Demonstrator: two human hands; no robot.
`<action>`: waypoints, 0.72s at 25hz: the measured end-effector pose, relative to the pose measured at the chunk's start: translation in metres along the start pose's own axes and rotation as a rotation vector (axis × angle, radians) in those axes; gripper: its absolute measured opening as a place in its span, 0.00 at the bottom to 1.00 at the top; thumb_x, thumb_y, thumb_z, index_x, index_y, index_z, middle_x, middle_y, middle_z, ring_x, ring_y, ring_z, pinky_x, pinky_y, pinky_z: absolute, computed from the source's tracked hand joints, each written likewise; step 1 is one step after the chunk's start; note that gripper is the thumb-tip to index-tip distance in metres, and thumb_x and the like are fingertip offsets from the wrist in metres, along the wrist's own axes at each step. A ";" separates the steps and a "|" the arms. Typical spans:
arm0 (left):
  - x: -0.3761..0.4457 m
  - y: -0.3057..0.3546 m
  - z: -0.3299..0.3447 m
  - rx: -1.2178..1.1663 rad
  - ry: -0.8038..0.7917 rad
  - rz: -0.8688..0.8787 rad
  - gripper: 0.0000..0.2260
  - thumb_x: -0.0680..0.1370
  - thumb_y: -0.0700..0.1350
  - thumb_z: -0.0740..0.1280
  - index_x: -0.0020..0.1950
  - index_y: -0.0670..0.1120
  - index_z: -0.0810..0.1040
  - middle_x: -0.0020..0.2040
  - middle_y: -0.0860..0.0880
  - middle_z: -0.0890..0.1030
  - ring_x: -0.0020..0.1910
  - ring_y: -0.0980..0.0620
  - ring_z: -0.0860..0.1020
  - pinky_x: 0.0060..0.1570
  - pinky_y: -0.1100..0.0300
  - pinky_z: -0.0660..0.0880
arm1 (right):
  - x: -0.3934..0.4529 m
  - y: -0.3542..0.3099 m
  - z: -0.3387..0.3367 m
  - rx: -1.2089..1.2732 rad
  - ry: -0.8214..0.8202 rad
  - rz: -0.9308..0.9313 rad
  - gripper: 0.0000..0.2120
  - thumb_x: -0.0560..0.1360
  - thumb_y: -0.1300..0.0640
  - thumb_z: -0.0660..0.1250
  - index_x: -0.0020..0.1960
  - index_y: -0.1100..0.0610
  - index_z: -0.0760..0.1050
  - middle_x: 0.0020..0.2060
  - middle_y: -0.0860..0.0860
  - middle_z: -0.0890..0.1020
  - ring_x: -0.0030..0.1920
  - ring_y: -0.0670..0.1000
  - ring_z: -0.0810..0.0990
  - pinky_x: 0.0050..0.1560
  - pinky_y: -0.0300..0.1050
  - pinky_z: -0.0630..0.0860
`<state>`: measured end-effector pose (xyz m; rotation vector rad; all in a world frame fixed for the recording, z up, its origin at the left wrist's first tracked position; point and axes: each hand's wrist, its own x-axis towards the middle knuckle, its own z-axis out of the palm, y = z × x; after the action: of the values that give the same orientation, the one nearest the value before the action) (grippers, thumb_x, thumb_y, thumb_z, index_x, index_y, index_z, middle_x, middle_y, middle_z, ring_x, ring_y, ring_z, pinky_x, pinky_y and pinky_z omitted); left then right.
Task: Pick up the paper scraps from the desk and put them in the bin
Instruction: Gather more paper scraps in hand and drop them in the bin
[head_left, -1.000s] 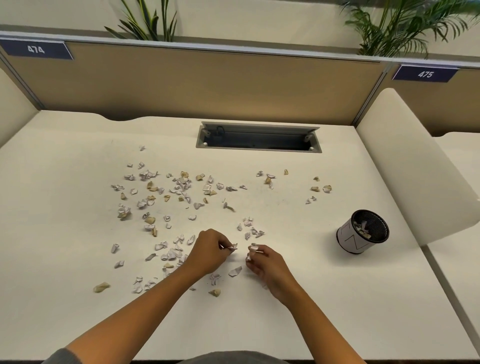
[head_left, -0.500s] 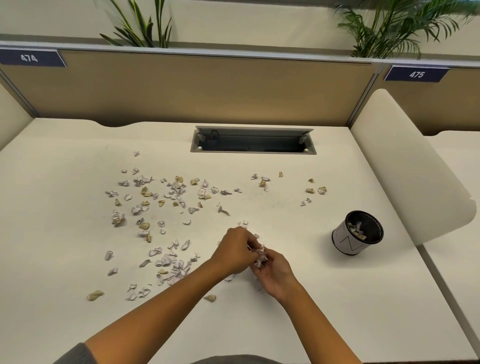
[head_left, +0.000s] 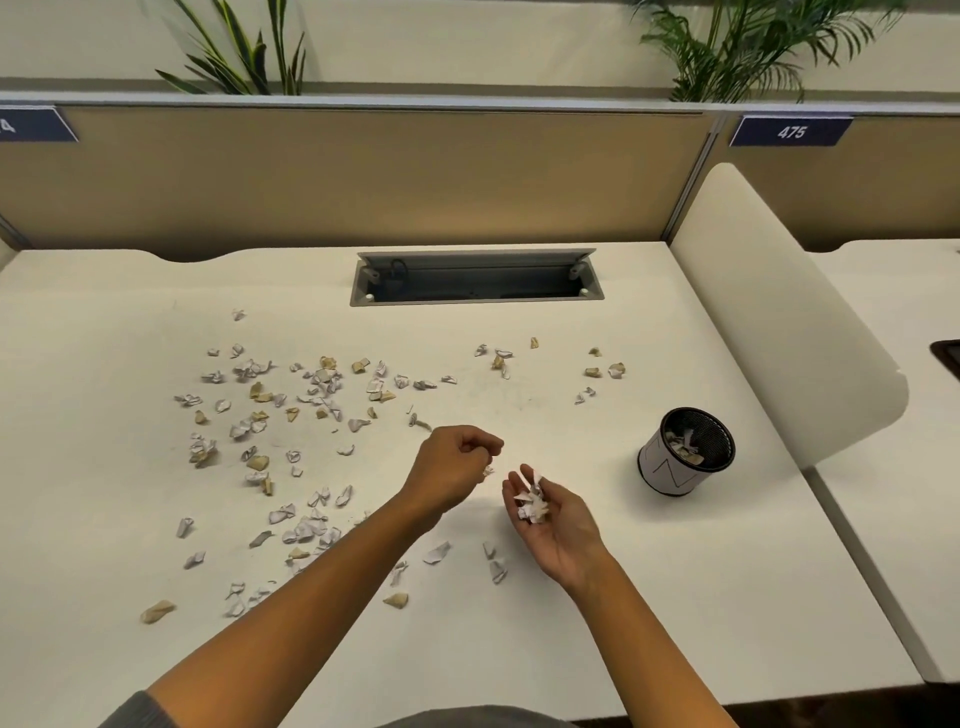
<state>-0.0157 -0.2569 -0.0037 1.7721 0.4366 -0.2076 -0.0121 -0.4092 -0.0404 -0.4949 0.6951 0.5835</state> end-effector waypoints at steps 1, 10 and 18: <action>0.001 -0.002 0.000 0.034 0.012 0.004 0.14 0.76 0.36 0.60 0.48 0.48 0.85 0.49 0.52 0.85 0.51 0.55 0.82 0.50 0.59 0.79 | -0.004 -0.010 0.002 0.027 -0.012 -0.025 0.14 0.83 0.61 0.55 0.52 0.67 0.77 0.48 0.61 0.80 0.50 0.57 0.79 0.52 0.51 0.81; 0.009 -0.008 0.021 0.059 -0.033 -0.022 0.12 0.76 0.39 0.63 0.47 0.51 0.85 0.49 0.54 0.84 0.50 0.56 0.80 0.51 0.60 0.76 | -0.033 -0.143 -0.009 -0.438 0.111 -0.728 0.12 0.82 0.58 0.58 0.48 0.59 0.80 0.42 0.50 0.83 0.46 0.49 0.80 0.49 0.42 0.80; 0.017 -0.009 0.027 0.071 -0.025 -0.025 0.12 0.76 0.40 0.63 0.46 0.52 0.85 0.48 0.54 0.84 0.46 0.56 0.79 0.48 0.59 0.76 | -0.019 -0.179 -0.041 -0.920 0.328 -0.903 0.18 0.80 0.49 0.57 0.48 0.53 0.84 0.50 0.48 0.85 0.54 0.50 0.81 0.55 0.46 0.76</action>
<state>-0.0015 -0.2783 -0.0251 1.8321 0.4385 -0.2658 0.0725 -0.5712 -0.0138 -1.6784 0.3988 -0.0882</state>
